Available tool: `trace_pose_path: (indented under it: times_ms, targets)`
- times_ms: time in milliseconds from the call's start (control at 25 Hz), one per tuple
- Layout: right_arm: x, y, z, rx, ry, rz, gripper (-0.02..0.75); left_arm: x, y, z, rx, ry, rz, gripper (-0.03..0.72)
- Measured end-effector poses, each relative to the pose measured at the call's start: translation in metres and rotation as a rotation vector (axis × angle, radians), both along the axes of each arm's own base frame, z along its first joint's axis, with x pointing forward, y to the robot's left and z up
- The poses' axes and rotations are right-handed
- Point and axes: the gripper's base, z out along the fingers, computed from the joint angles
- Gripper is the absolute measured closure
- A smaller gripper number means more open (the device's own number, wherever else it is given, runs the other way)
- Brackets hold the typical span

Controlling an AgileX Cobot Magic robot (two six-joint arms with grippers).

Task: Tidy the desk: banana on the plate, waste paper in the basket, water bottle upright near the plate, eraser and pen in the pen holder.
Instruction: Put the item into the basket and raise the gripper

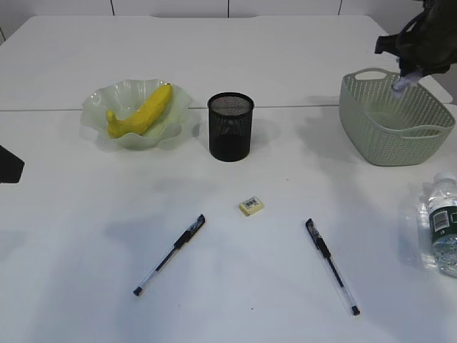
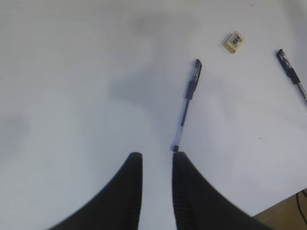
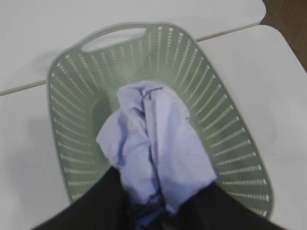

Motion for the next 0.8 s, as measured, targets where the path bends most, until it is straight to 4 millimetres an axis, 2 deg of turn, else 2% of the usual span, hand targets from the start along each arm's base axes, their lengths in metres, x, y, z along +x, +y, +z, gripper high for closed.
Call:
trace_pose_path:
  times_ms: [200,320,680,800]
  targets:
    - [0.007,-0.001,-0.017,0.0,0.023,0.002,0.419,0.0,0.0,0.0,-0.003,0.002,0.001,0.537]
    - [0.008,-0.001,-0.019,0.001,0.022,0.004,0.358,0.0,0.0,0.0,-0.004,0.003,0.001,0.537]
    - [0.008,-0.002,-0.016,0.009,0.022,-0.014,0.239,0.0,0.0,-0.001,-0.004,0.013,-0.003,0.537]
    - [0.006,-0.002,-0.015,0.008,0.04,-0.025,0.221,-0.002,-0.001,-0.002,-0.001,0.028,-0.009,0.537]
